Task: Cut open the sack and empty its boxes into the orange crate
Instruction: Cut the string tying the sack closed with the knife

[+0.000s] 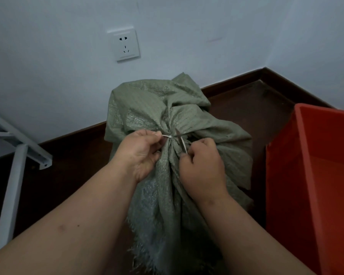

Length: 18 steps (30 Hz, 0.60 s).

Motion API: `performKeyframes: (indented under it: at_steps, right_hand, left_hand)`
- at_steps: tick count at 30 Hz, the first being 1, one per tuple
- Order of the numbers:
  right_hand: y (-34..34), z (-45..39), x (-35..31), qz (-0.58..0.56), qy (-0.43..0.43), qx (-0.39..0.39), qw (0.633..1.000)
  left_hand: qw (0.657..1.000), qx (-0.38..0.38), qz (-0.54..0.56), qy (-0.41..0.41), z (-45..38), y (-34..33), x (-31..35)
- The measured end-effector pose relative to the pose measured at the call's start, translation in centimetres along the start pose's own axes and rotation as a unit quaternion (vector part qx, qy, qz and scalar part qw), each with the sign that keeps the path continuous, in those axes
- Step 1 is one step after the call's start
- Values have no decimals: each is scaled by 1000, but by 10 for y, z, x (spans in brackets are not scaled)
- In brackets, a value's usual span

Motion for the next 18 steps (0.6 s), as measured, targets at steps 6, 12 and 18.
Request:
performKeyframes:
  at_steps: [6, 12, 18]
  right_hand:
    - [4, -4, -10, 14, 2, 1, 1000]
    - [-3, -8, -4, 48, -60, -37, 996]
    - [-1, -8, -7, 63, -54, -52, 995]
  left_hand:
    - [999, 10, -37, -26, -1, 1, 7]
    - [993, -3, -110, -46, 5, -7, 13]
    - [981, 15, -180, -73, 11, -10, 20]
Point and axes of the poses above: each hand's wrist, its own z-axis away from the middle knuckle, its own y-axis out of the back of the hand, x = y × z, the point moved 5 cm from there along -z, towards the middle knuckle, and after that the axes turned 12 degrees about -y, right-handed, at the moved point
